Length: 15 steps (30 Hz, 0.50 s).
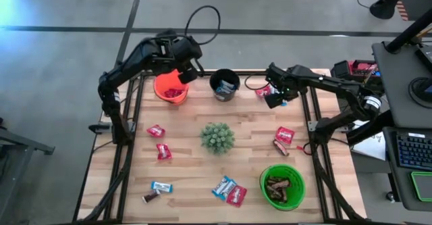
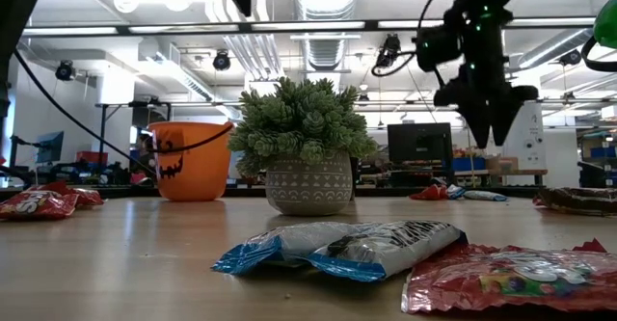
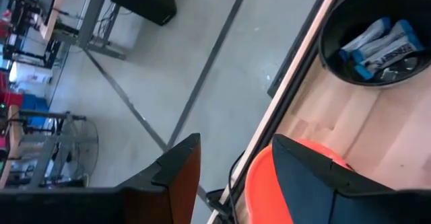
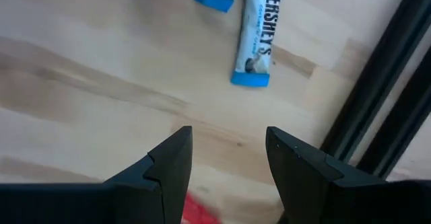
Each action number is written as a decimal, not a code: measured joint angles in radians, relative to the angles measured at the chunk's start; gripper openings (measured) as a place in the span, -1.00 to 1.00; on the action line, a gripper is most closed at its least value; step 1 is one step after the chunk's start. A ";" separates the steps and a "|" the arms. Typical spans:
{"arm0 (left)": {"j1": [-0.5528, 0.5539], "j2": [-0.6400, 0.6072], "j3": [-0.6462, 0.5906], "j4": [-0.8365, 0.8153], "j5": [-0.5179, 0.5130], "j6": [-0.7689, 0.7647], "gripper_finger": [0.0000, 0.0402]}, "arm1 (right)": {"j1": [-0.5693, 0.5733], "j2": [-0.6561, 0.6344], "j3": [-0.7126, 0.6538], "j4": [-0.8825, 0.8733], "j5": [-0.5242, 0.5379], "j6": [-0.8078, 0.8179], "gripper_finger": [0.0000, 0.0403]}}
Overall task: Organize candy in baskets
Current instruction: Put the white chocolate bar into the black bucket
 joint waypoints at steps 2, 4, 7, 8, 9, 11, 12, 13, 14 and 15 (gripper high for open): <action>0.012 0.000 0.000 0.000 0.000 0.000 -0.17 | -0.022 0.000 -0.028 0.042 -0.002 -0.021 -0.10; 0.020 0.000 0.000 0.000 0.000 0.000 -0.17 | -0.047 0.000 -0.053 0.086 -0.010 -0.037 -0.10; 0.023 0.000 0.000 0.000 0.000 0.000 -0.17 | -0.088 0.000 -0.084 0.152 -0.032 -0.056 -0.10; 0.023 0.000 0.000 0.000 0.000 0.000 -0.17 | -0.102 0.000 -0.091 0.167 -0.033 -0.064 -0.10; 0.023 0.000 0.000 0.000 0.000 0.000 -0.17 | -0.116 0.000 -0.097 0.185 -0.034 -0.073 -0.10; 0.023 0.000 -0.001 0.000 0.000 0.000 -0.17 | -0.144 0.000 -0.100 0.201 -0.034 -0.077 -0.10; 0.023 0.000 -0.001 0.000 0.000 0.003 -0.17 | -0.158 0.000 -0.100 0.202 -0.033 -0.084 -0.10; 0.023 0.000 -0.001 0.000 0.000 0.008 -0.17 | -0.170 0.000 -0.100 0.202 -0.033 -0.097 -0.10; 0.023 0.000 -0.001 0.000 0.000 0.013 -0.17 | -0.181 0.000 -0.100 0.203 -0.033 -0.106 -0.10; 0.023 0.000 -0.001 0.000 0.000 0.019 -0.17 | -0.191 0.000 -0.100 0.206 -0.033 -0.111 -0.10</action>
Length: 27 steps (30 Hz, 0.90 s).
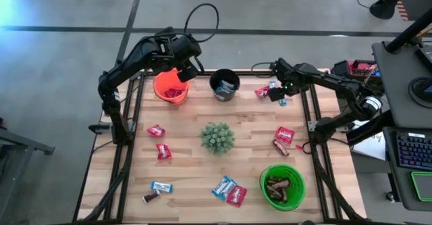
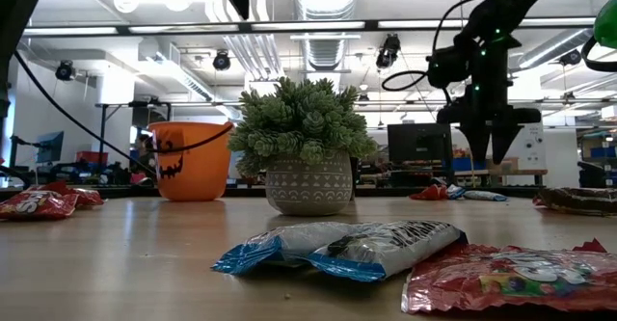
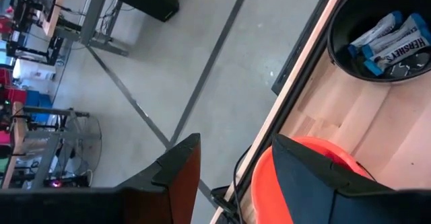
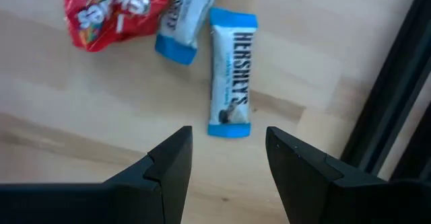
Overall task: Organize candy in baskets
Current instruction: Put the white chocolate bar into the black bucket
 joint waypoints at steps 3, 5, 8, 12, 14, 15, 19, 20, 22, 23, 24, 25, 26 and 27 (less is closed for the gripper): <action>0.000 0.000 0.000 0.000 0.000 0.007 -0.17 | -0.022 0.000 0.000 0.032 0.000 -0.006 -0.10; 0.000 0.000 0.000 0.000 0.000 0.007 -0.17 | -0.031 0.000 -0.002 0.057 -0.001 -0.012 -0.10; 0.000 0.000 0.000 0.000 0.000 0.007 -0.17 | -0.034 0.000 -0.011 0.103 -0.023 -0.018 -0.10; 0.000 0.000 0.000 0.000 0.000 0.007 -0.17 | -0.037 0.027 -0.017 0.120 -0.026 -0.022 -0.10; 0.000 0.000 0.000 0.000 0.000 0.007 -0.17 | -0.037 0.052 -0.020 0.120 -0.026 -0.022 -0.10; 0.000 0.000 0.000 0.000 0.000 0.007 -0.17 | -0.037 0.065 -0.021 0.121 -0.026 -0.022 -0.10; 0.001 0.000 0.000 0.000 0.000 0.007 -0.17 | -0.036 0.101 -0.021 0.129 -0.023 -0.020 -0.10; 0.001 0.001 0.000 0.000 0.000 0.007 -0.17 | -0.036 0.108 -0.021 0.131 -0.018 -0.017 -0.10; 0.001 0.001 0.000 0.000 0.000 0.007 -0.17 | -0.036 0.126 -0.021 0.130 -0.018 -0.017 -0.10; 0.001 0.001 0.000 0.000 0.000 0.007 -0.17 | -0.036 0.135 -0.021 0.130 -0.017 -0.017 -0.10; 0.001 0.001 0.000 0.000 0.000 0.007 -0.17 | -0.036 0.145 -0.021 0.129 -0.017 -0.017 -0.10; 0.001 0.001 0.000 0.000 0.000 0.007 -0.17 | -0.036 0.156 -0.022 0.127 -0.018 -0.016 -0.10; 0.001 0.001 0.000 0.000 0.000 0.007 -0.17 | -0.036 0.165 -0.022 0.126 -0.018 -0.014 -0.10; 0.001 0.001 0.000 0.000 0.000 0.007 -0.17 | -0.036 0.173 -0.022 0.124 -0.018 -0.013 -0.10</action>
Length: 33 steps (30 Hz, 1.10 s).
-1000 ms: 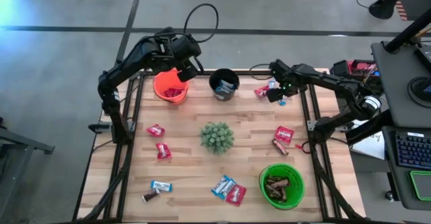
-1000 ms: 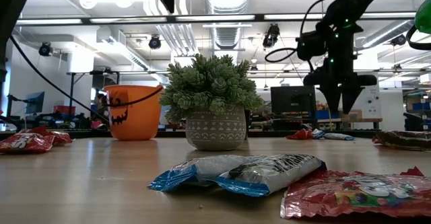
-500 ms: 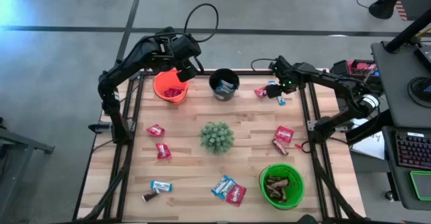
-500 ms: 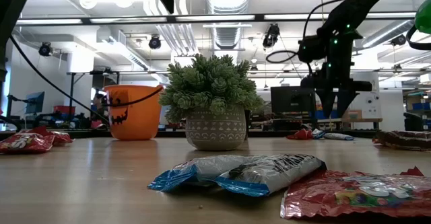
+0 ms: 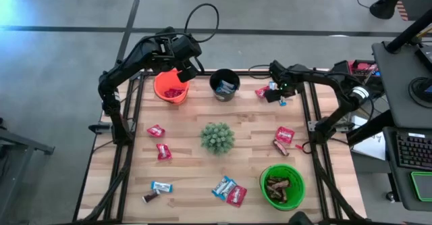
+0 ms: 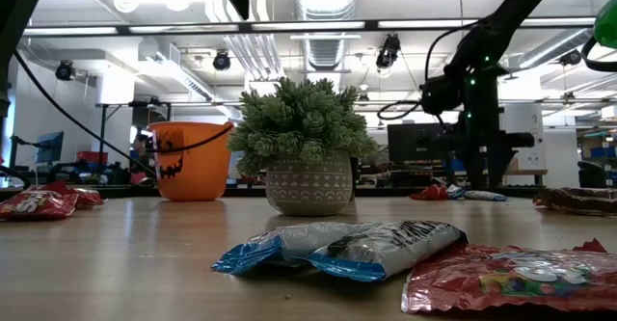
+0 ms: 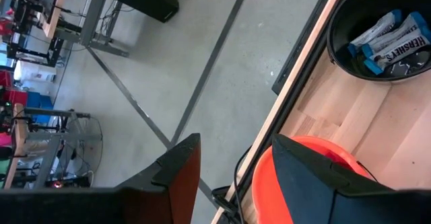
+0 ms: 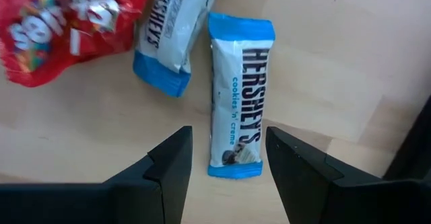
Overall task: Organize candy in baskets
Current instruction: Put the white chocolate bar into the black bucket
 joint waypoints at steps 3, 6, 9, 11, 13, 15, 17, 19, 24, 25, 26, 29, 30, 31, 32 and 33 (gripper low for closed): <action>0.000 0.000 0.000 0.000 0.000 0.000 -0.17 | 0.000 0.014 0.000 0.000 0.000 0.002 -0.10; 0.000 0.000 0.000 0.000 0.000 0.000 -0.17 | 0.000 0.026 0.000 -0.001 0.006 0.002 -0.11; 0.000 0.000 0.000 0.000 0.000 0.000 -0.17 | 0.000 0.043 0.000 -0.004 0.027 0.017 -0.11; 0.000 0.000 0.000 0.000 0.000 0.000 -0.17 | -0.003 0.058 0.000 -0.005 0.026 0.018 -0.11; 0.000 0.000 0.000 0.000 0.000 0.000 -0.17 | -0.004 0.070 0.000 -0.005 0.026 0.018 -0.11; 0.000 0.000 0.000 0.000 0.000 0.000 -0.17 | -0.005 0.078 0.001 -0.005 0.026 0.018 -0.12; 0.000 0.000 0.000 0.000 0.000 0.000 -0.17 | -0.005 0.084 0.003 -0.005 0.026 0.018 -0.13; 0.000 0.000 0.000 0.000 0.000 0.000 -0.17 | -0.005 0.085 0.003 -0.004 0.025 0.018 -0.15; 0.000 0.000 0.000 0.000 0.000 0.000 -0.17 | -0.016 0.087 0.003 -0.002 0.014 0.026 -0.33; 0.000 0.000 0.000 0.000 0.000 0.000 -0.17 | -0.019 0.087 0.003 -0.002 0.010 0.028 -0.38; 0.000 0.000 0.000 0.000 0.000 0.000 -0.17 | -0.021 0.087 0.003 -0.003 0.007 0.032 -0.43; 0.000 0.000 0.000 0.000 0.000 0.000 -0.17 | -0.024 0.087 0.003 -0.005 0.013 0.036 -0.58; 0.000 0.000 0.000 0.000 0.000 0.000 -0.17 | -0.026 0.087 0.003 -0.006 0.018 0.036 -0.63; 0.000 0.000 0.000 0.000 0.000 0.000 -0.17 | -0.026 0.087 0.003 -0.007 0.020 0.036 -0.67; 0.000 0.000 0.000 0.000 0.000 0.000 -0.17 | -0.026 0.087 0.003 -0.009 0.024 0.037 -0.72; 0.000 0.000 0.000 0.000 0.000 0.000 -0.17 | -0.026 0.086 0.003 -0.013 0.027 0.037 -0.76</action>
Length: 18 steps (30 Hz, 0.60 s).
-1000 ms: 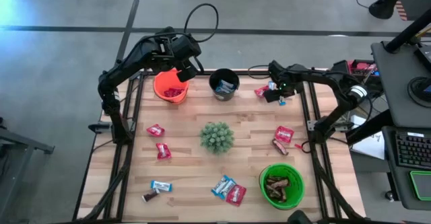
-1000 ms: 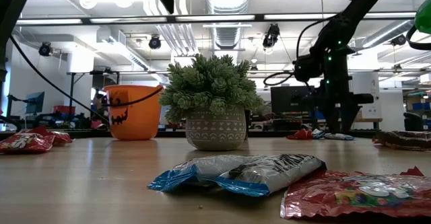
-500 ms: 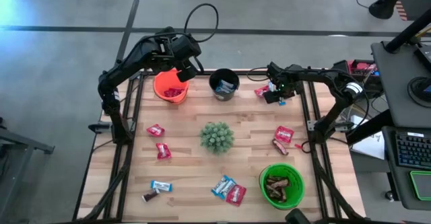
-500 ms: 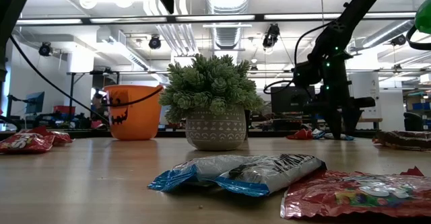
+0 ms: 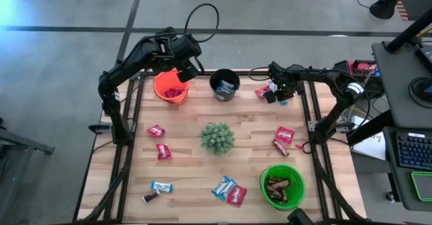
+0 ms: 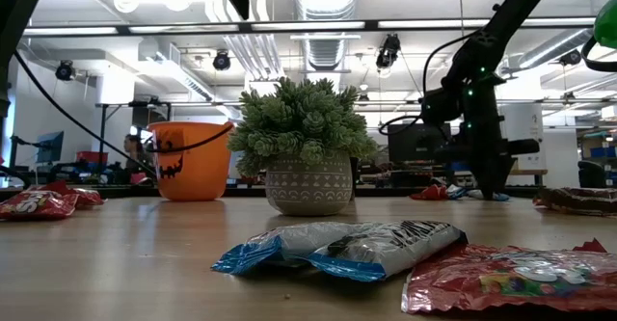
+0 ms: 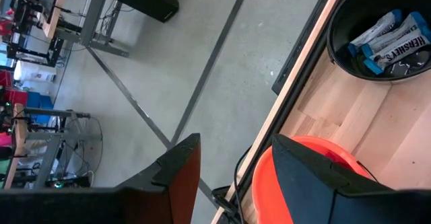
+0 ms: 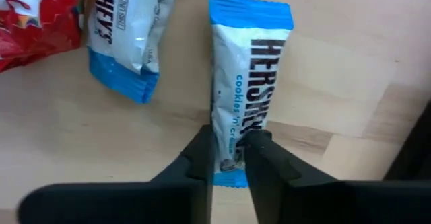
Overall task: Organize candy in baskets
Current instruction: Put the white chocolate bar into the black bucket
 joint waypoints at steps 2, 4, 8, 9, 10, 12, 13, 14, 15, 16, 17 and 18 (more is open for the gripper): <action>0.000 0.000 0.000 0.000 0.000 0.000 -0.17 | 0.000 -0.004 -0.001 -0.011 0.004 0.001 -0.85; 0.000 0.000 0.000 0.000 0.000 0.000 -0.17 | -0.001 -0.009 -0.002 -0.026 0.009 0.011 -0.92; 0.000 0.000 0.000 0.000 0.000 0.000 -0.17 | -0.002 -0.023 -0.006 -0.057 0.010 0.026 -0.96; 0.000 0.000 0.000 0.000 0.000 0.000 -0.17 | -0.002 -0.028 -0.006 -0.057 0.009 0.027 -0.96; 0.000 0.000 0.000 0.000 0.000 0.000 -0.17 | -0.002 -0.034 -0.006 -0.057 0.008 0.029 -0.96; 0.000 0.000 0.000 0.000 0.000 0.000 -0.17 | -0.002 -0.047 -0.006 -0.072 0.006 0.034 -0.96; 0.000 0.000 0.000 0.000 0.000 0.002 -0.17 | -0.002 -0.056 -0.006 -0.081 0.006 0.034 -0.96; 0.000 0.000 0.000 0.000 0.000 0.005 -0.17 | -0.001 -0.067 -0.006 -0.085 0.004 0.034 -0.96; 0.000 0.000 0.000 0.000 0.000 0.008 -0.17 | -0.001 -0.081 -0.006 -0.086 0.003 0.035 -0.96; 0.000 0.000 0.000 0.000 0.000 0.011 -0.17 | -0.001 -0.096 -0.005 -0.092 0.002 0.037 -0.96; 0.000 0.000 0.000 0.000 0.000 0.015 -0.17 | -0.001 -0.112 -0.005 -0.100 0.002 0.039 -0.96; 0.000 0.000 0.000 0.000 0.000 0.018 -0.17 | -0.001 -0.128 -0.005 -0.107 0.002 0.040 -0.96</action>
